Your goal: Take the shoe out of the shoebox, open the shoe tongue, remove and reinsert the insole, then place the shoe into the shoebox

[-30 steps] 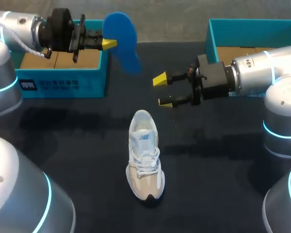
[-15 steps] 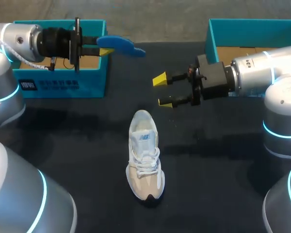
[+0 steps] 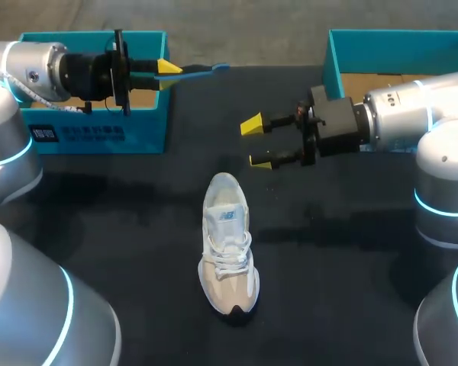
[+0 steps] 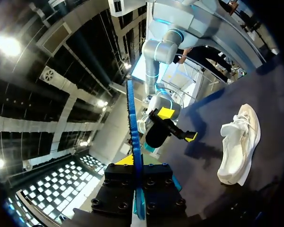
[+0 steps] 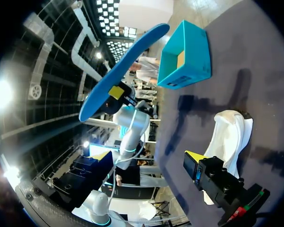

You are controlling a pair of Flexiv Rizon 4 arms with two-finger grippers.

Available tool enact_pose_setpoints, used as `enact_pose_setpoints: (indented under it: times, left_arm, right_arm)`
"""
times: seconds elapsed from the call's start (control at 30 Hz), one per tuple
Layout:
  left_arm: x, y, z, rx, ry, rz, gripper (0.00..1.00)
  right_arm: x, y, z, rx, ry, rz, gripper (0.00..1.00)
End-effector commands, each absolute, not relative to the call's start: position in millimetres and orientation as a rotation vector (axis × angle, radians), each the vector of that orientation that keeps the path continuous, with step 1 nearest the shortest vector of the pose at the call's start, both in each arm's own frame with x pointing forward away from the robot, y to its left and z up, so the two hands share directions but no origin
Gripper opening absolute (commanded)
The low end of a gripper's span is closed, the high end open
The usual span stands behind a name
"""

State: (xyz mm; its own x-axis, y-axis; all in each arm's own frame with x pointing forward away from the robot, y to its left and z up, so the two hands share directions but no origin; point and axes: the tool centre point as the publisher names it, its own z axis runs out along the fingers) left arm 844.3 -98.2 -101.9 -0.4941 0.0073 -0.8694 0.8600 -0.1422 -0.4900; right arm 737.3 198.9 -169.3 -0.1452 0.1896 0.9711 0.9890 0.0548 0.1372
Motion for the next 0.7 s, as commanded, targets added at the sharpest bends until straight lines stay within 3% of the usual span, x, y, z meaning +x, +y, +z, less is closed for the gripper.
enact_pose_setpoints:
  times: [0.03,0.7]
  left_arm:
    - [843,-98,-102,0.998,1.486,-1.705,0.0]
    - [814,-97,-145,1.25,1.053,-1.316,0.0]
  right_arm:
    - [737,201,-170,-1.251,-1.479,-1.185,1.0]
    - [737,201,-170,-1.251,-1.479,-1.185,1.0]
